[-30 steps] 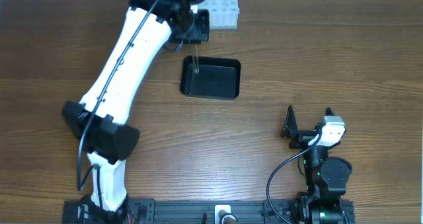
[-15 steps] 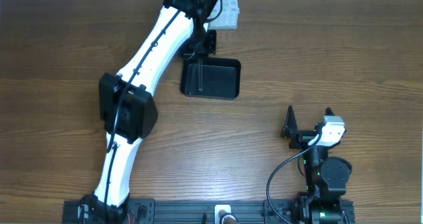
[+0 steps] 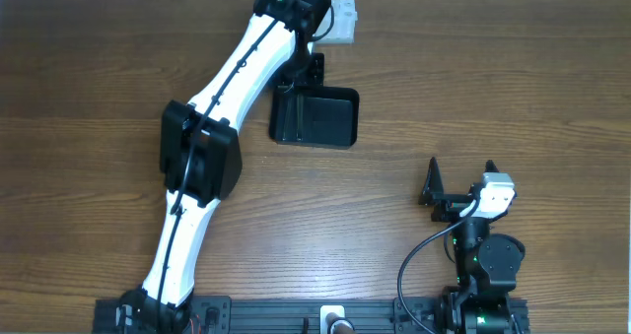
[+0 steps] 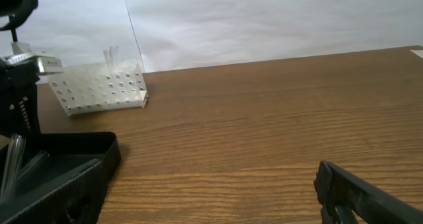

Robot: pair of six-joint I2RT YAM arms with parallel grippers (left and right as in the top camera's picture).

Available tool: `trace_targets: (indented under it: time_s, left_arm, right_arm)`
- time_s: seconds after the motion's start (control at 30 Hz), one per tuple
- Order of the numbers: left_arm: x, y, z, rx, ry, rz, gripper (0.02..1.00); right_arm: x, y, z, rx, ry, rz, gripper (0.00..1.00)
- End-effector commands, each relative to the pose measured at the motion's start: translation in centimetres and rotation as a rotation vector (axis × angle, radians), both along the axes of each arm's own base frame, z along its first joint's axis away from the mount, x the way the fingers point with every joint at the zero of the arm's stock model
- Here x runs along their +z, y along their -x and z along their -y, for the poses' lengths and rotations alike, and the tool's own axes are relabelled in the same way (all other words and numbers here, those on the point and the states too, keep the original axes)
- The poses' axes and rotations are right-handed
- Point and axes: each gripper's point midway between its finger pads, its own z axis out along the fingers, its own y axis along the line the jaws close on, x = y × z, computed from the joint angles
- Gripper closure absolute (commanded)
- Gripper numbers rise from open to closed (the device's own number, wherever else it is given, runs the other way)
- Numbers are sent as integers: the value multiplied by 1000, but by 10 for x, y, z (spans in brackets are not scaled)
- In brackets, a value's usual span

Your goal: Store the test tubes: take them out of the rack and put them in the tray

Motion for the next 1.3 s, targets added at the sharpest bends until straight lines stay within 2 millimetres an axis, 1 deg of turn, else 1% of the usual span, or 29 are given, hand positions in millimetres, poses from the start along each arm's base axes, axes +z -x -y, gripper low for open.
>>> trace_targets:
  time_s: [0.03,0.23,0.37,0.7,0.8,0.87,0.97,1.1,1.17,1.2,1.3]
  left_arm:
    - [-18,-1,0,11,-10,-28,974]
    - [-24,-7,3,7,-3,-12,945]
    - [-29,-11,3,12,2,-4,945]
    - [-52,-8,0,15,-15,-48,943]
    - [-56,-7,1,15,-17,-57,934]
    - [-57,-8,1,15,-15,-55,890]
    - [-57,-9,2,15,-12,-48,783]
    - [-52,-11,4,13,-6,-36,691]
    - [-45,-13,6,11,2,-21,682]
    - [-40,-15,7,9,8,-9,682]
    - [-14,-19,12,4,35,43,680]
  right_arm:
    - [-1,0,3,-15,-9,2,7]
    - [-1,0,3,-15,-9,2,9]
    - [-1,0,3,-16,-9,2,9]
    - [-1,0,3,-15,-9,2,9]
    - [-1,0,3,-15,-9,2,7]
    - [-1,0,3,-15,-9,2,7]
    - [-1,0,3,-15,-9,2,7]
    - [-1,0,3,-15,-9,2,9]
    - [-1,0,3,-15,-9,2,7]
    - [-1,0,3,-15,-9,2,7]
    - [-1,0,3,-15,-9,2,9]
